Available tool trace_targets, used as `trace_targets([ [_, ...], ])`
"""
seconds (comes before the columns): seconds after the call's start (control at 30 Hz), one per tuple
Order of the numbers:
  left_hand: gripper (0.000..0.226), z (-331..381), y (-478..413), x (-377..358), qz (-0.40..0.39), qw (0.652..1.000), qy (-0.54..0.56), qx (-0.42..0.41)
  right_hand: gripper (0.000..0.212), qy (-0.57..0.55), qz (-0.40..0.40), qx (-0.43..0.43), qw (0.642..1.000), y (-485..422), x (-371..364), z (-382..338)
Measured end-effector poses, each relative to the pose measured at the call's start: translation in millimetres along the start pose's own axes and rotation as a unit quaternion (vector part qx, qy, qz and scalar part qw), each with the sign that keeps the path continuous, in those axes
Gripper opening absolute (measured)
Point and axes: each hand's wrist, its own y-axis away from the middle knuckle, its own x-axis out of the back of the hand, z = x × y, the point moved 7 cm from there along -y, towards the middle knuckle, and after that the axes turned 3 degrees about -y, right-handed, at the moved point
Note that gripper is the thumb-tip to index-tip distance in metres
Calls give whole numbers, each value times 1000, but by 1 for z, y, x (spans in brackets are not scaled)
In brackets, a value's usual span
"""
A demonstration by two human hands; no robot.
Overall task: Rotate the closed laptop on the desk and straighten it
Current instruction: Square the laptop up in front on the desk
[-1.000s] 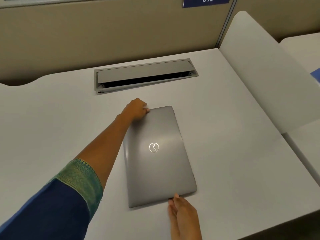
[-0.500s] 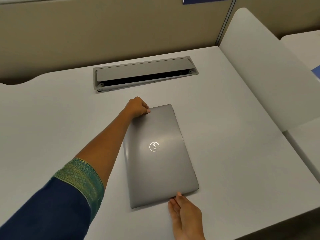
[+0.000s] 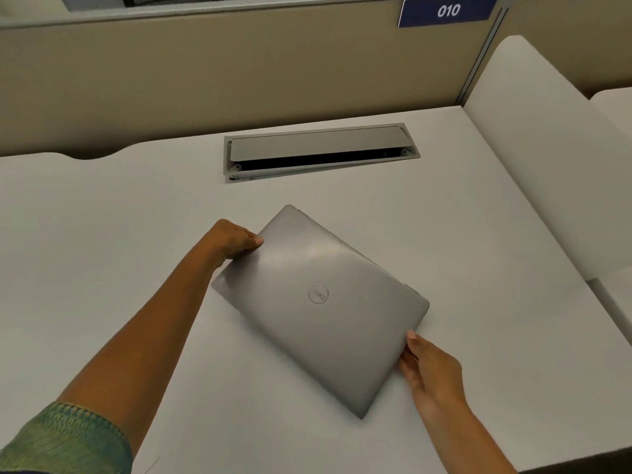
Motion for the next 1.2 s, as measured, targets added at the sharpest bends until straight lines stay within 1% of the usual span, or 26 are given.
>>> trace_targets([
  [0.03, 41, -9, 6, 2, -1, 1000, 23, 12, 9, 16, -10, 13, 1000, -5, -5, -14],
  [0.17, 40, -41, 30, -6, 2, 991, 128, 40, 23, 111, -37, 66, 991, -35, -27, -66],
  [0.27, 40, -56, 43, -18, 3, 982, 182, 49, 20, 177, -52, 93, 978, -56, -43, -94],
  [0.47, 39, -78, 60, -37, 7, 972, 221, 75, 27, 268, -61, 122, 954, -80, -63, -113],
  [0.57, 37, -87, 63, -42, 12, 971, 226, 80, 30, 291, -56, 129, 946, -87, -69, -114],
  [0.8, 35, -99, 68, -43, 37, 972, 220, 73, 30, 321, -44, 143, 935, -96, -72, -110],
  [0.97, 35, -102, 68, -43, 59, 974, 210, 68, 26, 341, -40, 156, 926, -99, -70, -109],
  [1.13, 33, -102, 70, -45, 81, 976, 192, 64, 21, 369, -15, 176, 912, -102, -65, -110],
  [1.2, 30, -101, 71, -45, 89, 977, 183, 63, 24, 379, -5, 182, 907, -106, -64, -111],
])
